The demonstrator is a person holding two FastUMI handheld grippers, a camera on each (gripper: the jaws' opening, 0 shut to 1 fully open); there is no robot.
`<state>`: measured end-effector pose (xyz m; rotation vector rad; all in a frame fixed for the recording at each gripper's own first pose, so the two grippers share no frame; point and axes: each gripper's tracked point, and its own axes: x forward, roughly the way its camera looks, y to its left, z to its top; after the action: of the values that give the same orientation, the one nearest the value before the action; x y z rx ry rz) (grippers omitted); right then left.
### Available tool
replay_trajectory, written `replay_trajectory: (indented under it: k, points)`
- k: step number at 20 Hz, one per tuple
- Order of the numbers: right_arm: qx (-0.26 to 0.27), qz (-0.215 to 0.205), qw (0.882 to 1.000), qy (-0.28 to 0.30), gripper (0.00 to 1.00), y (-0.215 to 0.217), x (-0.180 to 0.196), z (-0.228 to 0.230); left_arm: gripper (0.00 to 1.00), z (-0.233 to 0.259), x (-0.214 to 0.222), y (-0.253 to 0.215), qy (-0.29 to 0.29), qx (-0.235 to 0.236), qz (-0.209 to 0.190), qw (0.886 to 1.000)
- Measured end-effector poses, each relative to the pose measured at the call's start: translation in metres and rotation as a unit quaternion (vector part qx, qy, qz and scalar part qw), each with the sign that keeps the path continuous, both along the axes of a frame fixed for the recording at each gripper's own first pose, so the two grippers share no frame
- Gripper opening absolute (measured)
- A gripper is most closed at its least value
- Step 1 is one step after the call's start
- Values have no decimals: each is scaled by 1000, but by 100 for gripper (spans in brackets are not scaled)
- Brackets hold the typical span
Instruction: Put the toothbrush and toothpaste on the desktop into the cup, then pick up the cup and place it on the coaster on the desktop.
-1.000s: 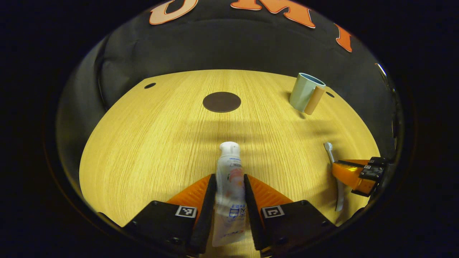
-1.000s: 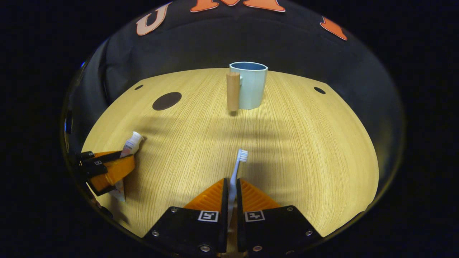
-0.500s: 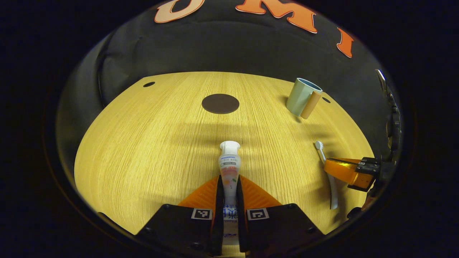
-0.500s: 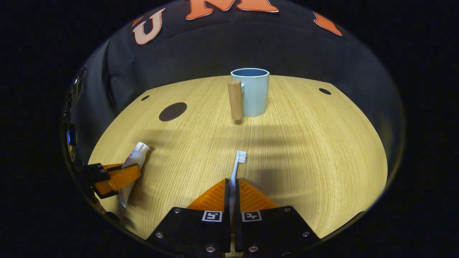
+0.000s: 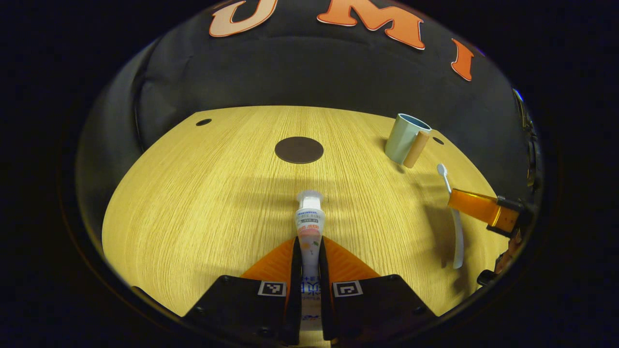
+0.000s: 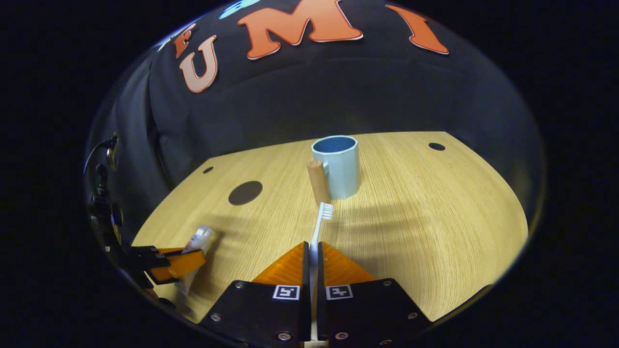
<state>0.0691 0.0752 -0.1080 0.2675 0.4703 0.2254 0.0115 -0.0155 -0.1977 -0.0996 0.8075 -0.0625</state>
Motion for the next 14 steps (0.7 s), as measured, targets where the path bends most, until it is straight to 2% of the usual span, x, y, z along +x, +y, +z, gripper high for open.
replay_trajectory:
  k: [3,8,11,14]
  points:
    - [-2,-10,999,-51,5,-7,11,29,21,5,4,-3,-8,2,-5,1000]
    - [-39,-13,991,-131,5,-12,41,79,21,17,8,-2,-30,14,-9,999]
    - [-59,-17,980,-191,5,-10,60,120,21,20,10,0,-37,15,-9,999]
    - [-80,-40,960,-267,5,-15,80,154,21,25,12,0,-46,16,-12,999]
